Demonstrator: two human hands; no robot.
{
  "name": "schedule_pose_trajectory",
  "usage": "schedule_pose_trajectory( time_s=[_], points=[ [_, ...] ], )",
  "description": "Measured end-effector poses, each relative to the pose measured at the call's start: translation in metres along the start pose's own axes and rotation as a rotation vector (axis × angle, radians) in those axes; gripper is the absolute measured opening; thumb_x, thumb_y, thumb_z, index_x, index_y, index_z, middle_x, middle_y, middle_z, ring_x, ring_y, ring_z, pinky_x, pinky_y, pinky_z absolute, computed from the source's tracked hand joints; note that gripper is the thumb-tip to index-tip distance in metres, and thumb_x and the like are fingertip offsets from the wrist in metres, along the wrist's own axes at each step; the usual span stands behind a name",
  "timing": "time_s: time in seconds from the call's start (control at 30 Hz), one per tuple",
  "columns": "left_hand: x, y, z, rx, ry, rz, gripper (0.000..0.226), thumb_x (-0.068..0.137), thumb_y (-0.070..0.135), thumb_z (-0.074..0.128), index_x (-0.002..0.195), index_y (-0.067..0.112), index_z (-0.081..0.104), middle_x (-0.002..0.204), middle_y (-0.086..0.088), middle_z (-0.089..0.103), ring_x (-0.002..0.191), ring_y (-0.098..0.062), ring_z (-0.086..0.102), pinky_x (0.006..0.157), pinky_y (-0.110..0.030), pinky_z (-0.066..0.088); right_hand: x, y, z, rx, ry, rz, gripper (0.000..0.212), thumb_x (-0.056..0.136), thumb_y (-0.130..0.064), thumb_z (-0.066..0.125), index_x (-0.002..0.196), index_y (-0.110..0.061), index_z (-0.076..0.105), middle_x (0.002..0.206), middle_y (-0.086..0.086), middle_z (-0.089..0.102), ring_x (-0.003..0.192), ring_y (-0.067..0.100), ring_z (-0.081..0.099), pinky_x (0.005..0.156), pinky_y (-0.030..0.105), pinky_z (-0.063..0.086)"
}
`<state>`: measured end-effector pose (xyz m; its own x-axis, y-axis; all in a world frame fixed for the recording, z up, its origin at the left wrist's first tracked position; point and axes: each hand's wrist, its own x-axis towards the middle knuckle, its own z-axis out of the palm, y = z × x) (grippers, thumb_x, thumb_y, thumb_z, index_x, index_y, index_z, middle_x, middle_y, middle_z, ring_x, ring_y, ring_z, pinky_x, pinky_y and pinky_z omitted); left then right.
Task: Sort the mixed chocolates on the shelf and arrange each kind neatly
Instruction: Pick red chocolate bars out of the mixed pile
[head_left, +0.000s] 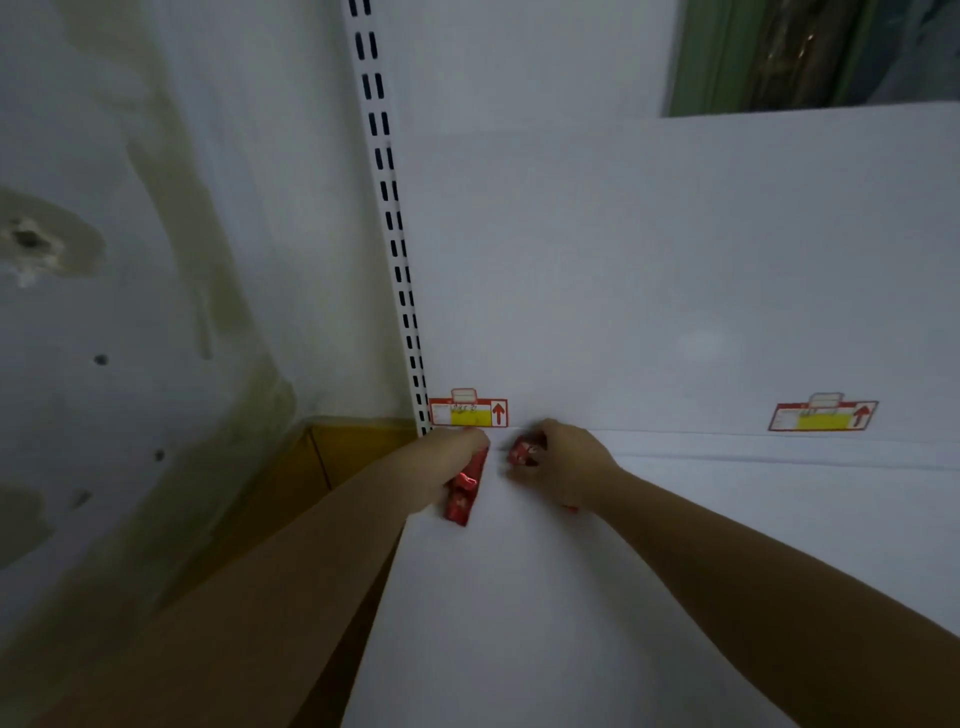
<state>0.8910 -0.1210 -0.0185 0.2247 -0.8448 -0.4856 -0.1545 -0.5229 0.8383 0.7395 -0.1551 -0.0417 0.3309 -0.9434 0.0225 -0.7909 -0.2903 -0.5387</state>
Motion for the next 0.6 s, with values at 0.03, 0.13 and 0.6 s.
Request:
schedule_pose_trajectory(
  time_s=[0.03,0.13,0.6],
  points=[
    [-0.002,0.000,-0.003,-0.036,-0.072,0.003,0.009,0.087,0.016,0.056,0.090,0.007,0.057,0.096,-0.017,0.066,0.089,-0.029,0.065,0.088,-0.041,0.052,-0.003,-0.004,-0.002,0.014,-0.001,-0.001,0.040,0.080,-0.038,0.069,0.115,-0.020,0.058,0.102,-0.007,0.059,0.094,0.010,0.054,0.081,0.023,0.043],
    [-0.012,0.001,-0.012,-0.116,-0.246,0.048,0.013,0.089,0.005,0.051,0.099,0.003,0.058,0.100,-0.018,0.067,0.091,-0.028,0.066,0.083,-0.037,0.054,-0.011,-0.011,-0.008,0.065,-0.019,0.036,0.043,0.083,-0.029,0.067,0.122,-0.015,0.055,0.114,0.002,0.062,0.096,0.016,0.058,0.081,0.025,0.047],
    [-0.022,0.021,0.023,1.047,-0.128,1.069,0.039,0.095,0.033,0.040,0.130,0.017,0.049,0.133,-0.003,0.049,0.119,-0.019,0.046,0.099,-0.032,0.038,-0.118,0.029,-0.033,-0.566,0.045,0.138,0.057,0.096,-0.048,0.038,0.144,-0.018,0.031,0.155,0.008,0.020,0.141,0.025,0.020,0.114,0.037,0.017]
  ],
)
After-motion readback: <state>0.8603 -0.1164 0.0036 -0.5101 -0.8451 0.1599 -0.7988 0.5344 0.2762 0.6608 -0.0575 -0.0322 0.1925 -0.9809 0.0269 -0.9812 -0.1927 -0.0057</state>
